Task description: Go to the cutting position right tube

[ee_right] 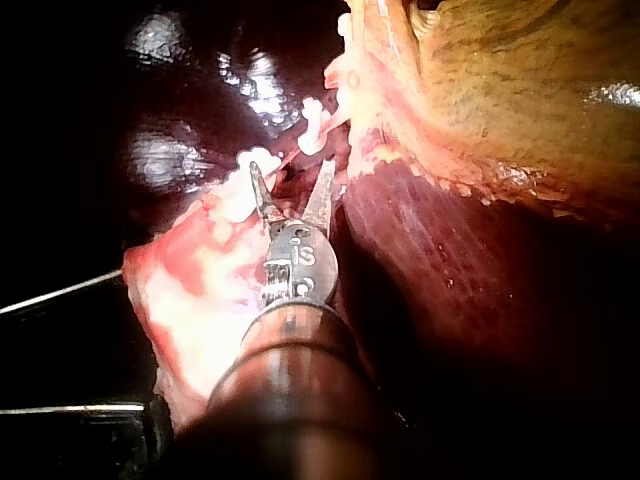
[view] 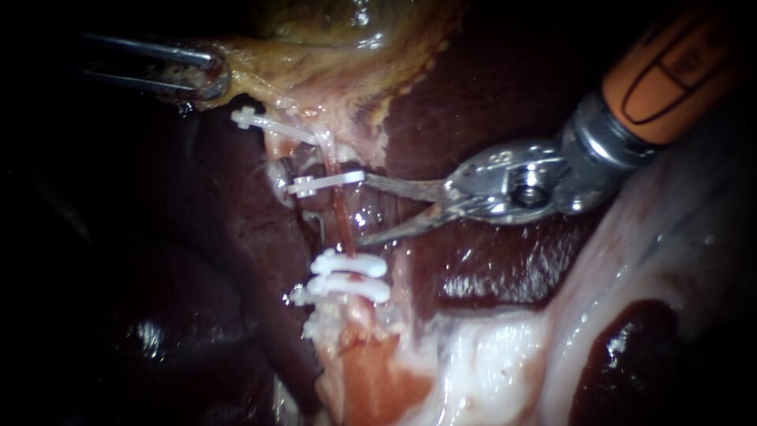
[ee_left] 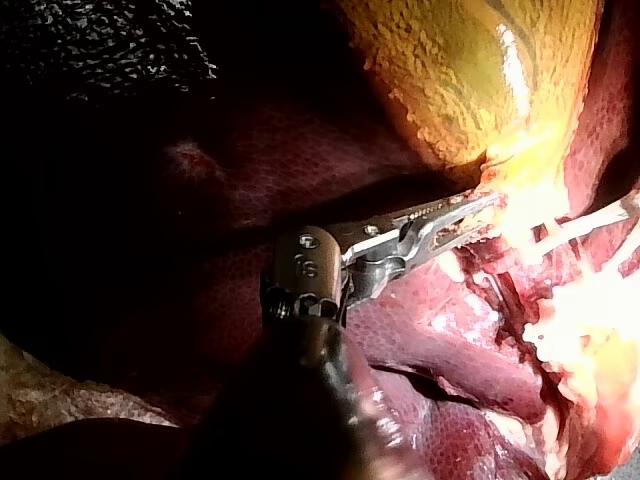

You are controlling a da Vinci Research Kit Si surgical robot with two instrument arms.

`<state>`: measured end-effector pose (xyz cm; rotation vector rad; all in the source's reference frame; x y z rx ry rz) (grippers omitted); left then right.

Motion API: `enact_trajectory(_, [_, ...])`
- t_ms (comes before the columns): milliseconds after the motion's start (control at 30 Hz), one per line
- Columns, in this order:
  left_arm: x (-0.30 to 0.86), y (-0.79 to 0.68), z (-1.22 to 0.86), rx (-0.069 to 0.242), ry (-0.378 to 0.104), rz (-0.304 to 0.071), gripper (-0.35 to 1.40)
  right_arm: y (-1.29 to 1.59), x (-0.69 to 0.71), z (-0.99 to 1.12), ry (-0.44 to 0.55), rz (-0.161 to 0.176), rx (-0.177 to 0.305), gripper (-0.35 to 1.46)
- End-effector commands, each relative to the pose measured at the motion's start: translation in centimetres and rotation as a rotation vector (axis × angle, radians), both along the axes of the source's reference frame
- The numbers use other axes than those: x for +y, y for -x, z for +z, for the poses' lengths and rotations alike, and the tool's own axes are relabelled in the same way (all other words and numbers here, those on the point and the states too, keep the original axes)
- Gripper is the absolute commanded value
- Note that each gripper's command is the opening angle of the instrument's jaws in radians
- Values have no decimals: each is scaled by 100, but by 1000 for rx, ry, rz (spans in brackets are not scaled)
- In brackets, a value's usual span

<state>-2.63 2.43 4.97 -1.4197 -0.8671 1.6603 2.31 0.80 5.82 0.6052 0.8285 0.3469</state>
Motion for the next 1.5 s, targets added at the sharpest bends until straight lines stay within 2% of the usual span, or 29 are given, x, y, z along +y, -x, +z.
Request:
enact_trajectory(33, [0,0,0,0,0,0,-35,-6,-2,6,-9,-2,-3,137])
enact_trajectory(233, [0,1,0,0,0,0,-35,-35,-14,28,-65,1,18,137])
enact_trajectory(533, [0,2,0,1,0,-1,-35,-60,-23,40,-138,22,66,137])
enact_trajectory(600, [0,2,0,1,0,-1,-35,-61,-22,38,-157,30,89,137])
enact_trajectory(733, [0,2,0,1,0,-1,-35,-63,-23,28,-210,21,143,137])
enact_trajectory(1067, [0,2,0,1,0,-1,-35,-77,-39,-12,-312,-50,251,133])
enact_trajectory(1167, [0,2,0,1,0,-1,-35,-80,-39,-22,-332,-47,270,133])
enact_trajectory(1333, [1,2,0,1,0,-1,-35,-82,-37,-30,-328,-13,281,133])
enact_trajectory(1500, [1,2,0,1,0,-1,-35,-81,-36,-30,-328,-12,280,133])
